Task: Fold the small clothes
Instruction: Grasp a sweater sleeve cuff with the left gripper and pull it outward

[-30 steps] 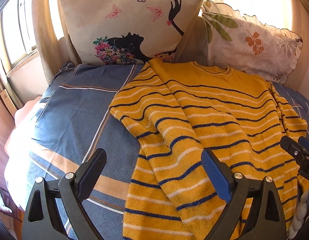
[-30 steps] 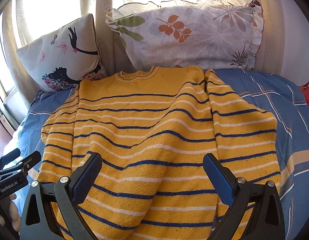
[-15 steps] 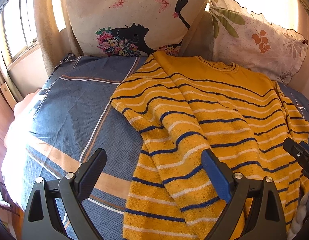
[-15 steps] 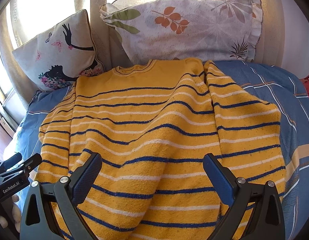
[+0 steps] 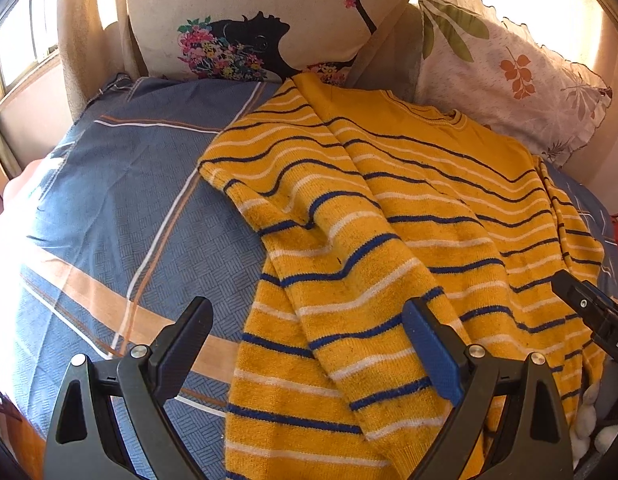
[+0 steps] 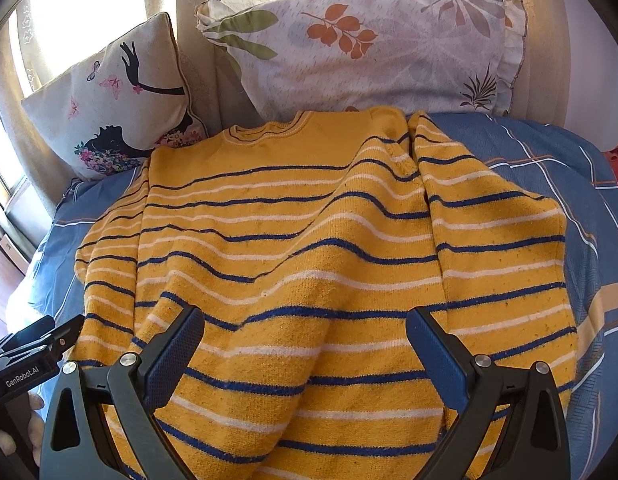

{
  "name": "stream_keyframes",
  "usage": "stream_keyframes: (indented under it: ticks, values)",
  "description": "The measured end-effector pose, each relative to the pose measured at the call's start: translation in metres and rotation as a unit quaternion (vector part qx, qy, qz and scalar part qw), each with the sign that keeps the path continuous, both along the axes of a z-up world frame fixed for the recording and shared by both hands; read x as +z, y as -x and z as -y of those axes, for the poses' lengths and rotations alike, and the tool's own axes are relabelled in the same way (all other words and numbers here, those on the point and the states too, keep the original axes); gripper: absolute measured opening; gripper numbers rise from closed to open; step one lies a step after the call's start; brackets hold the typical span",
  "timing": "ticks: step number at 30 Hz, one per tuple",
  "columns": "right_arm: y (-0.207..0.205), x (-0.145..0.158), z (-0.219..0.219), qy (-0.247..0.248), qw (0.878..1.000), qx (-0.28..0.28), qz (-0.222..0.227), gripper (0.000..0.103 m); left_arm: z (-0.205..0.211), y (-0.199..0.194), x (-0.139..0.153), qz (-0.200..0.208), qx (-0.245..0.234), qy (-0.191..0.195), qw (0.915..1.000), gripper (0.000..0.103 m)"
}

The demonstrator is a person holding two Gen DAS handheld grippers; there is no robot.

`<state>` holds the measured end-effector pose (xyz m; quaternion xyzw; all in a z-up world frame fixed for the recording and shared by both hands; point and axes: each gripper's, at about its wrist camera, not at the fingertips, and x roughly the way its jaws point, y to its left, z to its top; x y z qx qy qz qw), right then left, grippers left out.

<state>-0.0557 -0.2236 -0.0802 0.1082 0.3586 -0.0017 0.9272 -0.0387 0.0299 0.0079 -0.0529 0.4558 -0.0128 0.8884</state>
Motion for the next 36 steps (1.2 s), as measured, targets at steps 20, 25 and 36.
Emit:
stream_keyframes:
  ticks: [20, 25, 36]
  values:
    - [-0.002, -0.006, -0.001, 0.007, 1.000, 0.000, -0.007, 0.103, -0.139, 0.019, 0.031, 0.046, 0.206, 0.008, 0.9775, 0.008]
    - [-0.003, -0.007, -0.002, 0.010, 1.000, 0.003, -0.007, 0.103, -0.167, 0.032, 0.019, 0.028, 0.251, -0.010, 0.9675, 0.010]
    - [-0.006, -0.011, 0.000, 0.002, 1.000, -0.005, -0.018, 0.103, -0.069, 0.039, 0.002, -0.002, 0.006, 0.089, 0.9960, 0.052]
